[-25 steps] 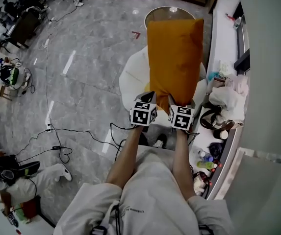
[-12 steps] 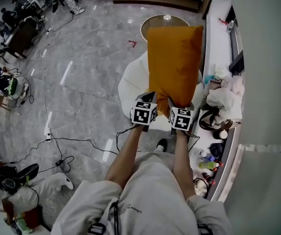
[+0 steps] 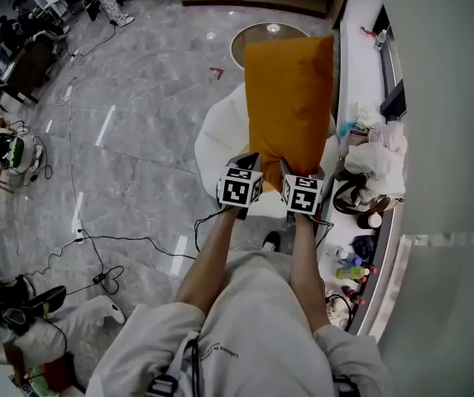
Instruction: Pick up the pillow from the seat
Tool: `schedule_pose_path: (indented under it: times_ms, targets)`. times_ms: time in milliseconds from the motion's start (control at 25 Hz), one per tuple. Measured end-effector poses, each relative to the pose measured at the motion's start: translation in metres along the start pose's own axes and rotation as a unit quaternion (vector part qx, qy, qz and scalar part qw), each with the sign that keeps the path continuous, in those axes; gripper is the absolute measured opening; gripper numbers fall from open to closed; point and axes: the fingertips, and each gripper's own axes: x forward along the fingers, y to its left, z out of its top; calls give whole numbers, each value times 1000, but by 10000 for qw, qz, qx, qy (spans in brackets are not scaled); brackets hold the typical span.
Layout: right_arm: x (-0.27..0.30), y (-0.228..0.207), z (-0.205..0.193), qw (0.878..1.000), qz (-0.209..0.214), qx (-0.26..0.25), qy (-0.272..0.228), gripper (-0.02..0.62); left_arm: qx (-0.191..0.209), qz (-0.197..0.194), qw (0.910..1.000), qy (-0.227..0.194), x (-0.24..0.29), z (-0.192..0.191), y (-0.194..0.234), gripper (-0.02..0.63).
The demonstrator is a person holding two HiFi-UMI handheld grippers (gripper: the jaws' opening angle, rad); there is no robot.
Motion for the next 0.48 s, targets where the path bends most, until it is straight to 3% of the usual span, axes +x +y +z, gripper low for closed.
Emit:
schedule_pose_path:
  times_ms: [480]
  targets:
    - [-7,-5,4,9998,-13,-190,-61,311,-23,-38,9999,90,5,-6,-7,9]
